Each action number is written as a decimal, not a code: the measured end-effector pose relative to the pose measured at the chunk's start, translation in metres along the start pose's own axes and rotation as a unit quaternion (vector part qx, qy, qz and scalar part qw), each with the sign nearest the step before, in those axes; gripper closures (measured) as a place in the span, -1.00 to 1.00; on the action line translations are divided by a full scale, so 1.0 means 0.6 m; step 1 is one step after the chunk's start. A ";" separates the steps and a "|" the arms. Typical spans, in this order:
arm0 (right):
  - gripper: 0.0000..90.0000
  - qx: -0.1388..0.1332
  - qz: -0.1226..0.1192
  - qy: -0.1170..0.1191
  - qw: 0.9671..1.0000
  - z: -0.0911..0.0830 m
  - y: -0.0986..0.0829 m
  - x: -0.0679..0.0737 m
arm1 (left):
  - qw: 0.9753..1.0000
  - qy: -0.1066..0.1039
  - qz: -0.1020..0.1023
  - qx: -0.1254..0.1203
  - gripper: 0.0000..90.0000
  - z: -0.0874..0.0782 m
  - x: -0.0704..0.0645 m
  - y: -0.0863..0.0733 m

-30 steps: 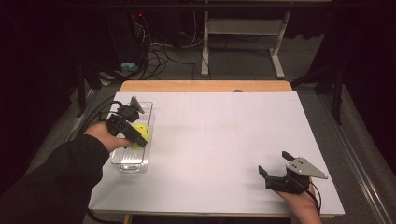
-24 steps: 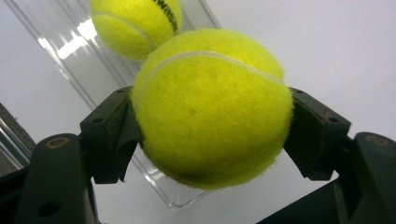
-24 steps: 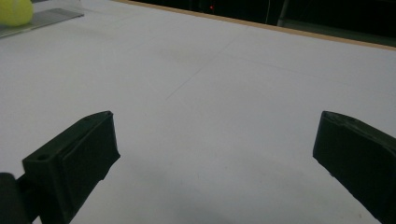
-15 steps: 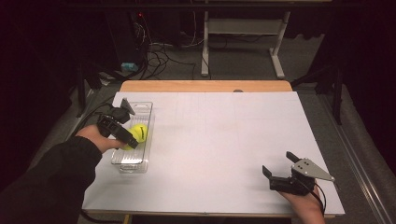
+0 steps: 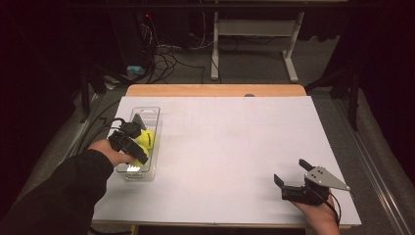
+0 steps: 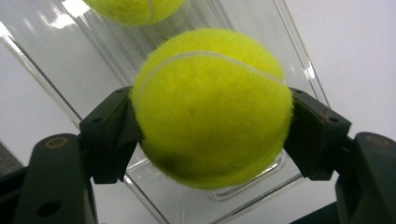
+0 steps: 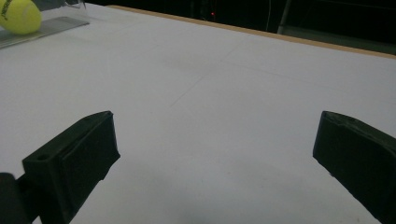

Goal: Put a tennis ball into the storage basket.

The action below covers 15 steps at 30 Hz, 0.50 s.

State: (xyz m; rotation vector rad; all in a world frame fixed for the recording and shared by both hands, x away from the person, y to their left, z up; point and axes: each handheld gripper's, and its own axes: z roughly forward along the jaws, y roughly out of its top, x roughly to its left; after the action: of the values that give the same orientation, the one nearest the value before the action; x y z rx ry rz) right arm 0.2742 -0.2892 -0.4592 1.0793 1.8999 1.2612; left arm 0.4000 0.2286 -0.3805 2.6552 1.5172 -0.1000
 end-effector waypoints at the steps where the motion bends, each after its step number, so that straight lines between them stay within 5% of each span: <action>1: -1.00 0.000 0.000 0.000 1.000 0.000 0.000 0.000 | 1.000 0.000 0.000 0.000 -0.41 0.000 0.000 0.000; 10: -1.00 -0.001 -0.001 0.001 1.000 0.000 0.001 0.003 | 1.000 0.004 -0.001 -0.002 -0.43 0.003 -0.002 -0.001; 13: -1.00 -0.001 -0.003 0.002 1.000 0.000 0.001 0.004 | 1.000 0.007 0.003 -0.006 -0.76 -0.004 -0.004 -0.001; 15: -1.00 -0.002 -0.004 0.003 1.000 0.001 0.001 0.004 | 0.999 0.007 0.010 -0.032 -0.87 -0.025 -0.008 -0.001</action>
State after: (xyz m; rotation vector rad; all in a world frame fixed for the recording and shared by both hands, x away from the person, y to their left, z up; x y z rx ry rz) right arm 0.2734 -0.2865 -0.4587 1.0654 1.9033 1.2646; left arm 0.3972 0.2265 -0.3650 2.6262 1.4725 -0.0319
